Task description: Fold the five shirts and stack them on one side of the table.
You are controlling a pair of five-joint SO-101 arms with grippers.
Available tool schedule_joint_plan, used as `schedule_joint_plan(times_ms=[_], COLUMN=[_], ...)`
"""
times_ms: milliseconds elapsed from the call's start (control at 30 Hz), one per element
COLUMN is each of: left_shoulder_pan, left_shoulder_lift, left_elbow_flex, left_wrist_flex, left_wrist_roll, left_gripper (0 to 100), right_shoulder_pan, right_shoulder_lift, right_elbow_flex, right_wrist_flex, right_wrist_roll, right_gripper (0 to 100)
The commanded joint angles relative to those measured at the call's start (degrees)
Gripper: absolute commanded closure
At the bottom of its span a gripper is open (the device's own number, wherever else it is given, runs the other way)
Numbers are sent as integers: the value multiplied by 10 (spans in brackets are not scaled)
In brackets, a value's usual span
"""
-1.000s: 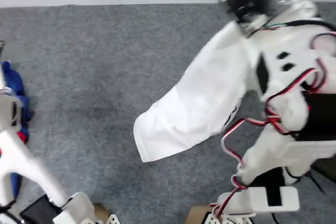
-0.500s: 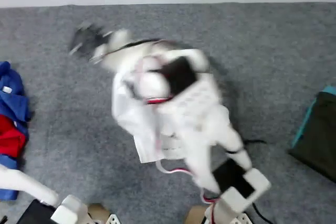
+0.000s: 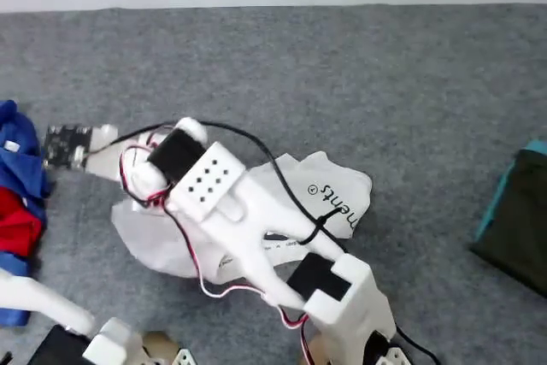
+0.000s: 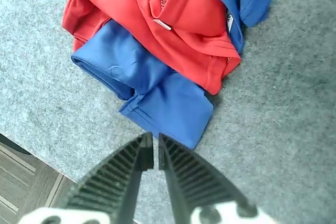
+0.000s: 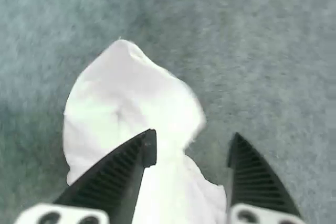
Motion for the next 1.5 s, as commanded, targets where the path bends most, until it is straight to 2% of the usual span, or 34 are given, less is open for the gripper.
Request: schedule_joint_plan(times_ms=[0,133,267,467,567,700,867,1000,1233,1467], left_shoulder_pan=[16,62,155,323,365,368,368,369,369,380], left_shoulder_lift=[-16,-15,-15,-10,-9,-9,-9,-9,98,242], left_elbow_flex=[-22,-20,14,151,225,298,347,385,376,270], left_wrist_flex=[11,11,11,-7,-62,-123,-168,-218,-286,-287], left_wrist_roll=[-7,-7,-7,-7,0,22,-17,-44,-64,-64], left_gripper=[977,977,976,974,942,826,812,807,791,794], right_shoulder_pan=[36,87,161,244,298,390,502,563,596,595], right_shoulder_lift=[-35,-36,-64,-133,-171,-223,-286,-316,-338,-342], right_elbow_flex=[-73,-131,-154,-88,-33,51,144,183,206,206], right_wrist_flex=[45,110,109,109,109,109,109,109,109,109], right_wrist_roll=[-11,-14,-12,-12,-12,-14,-12,-12,-12,-14], right_gripper=[742,747,788,788,788,788,789,789,789,789])
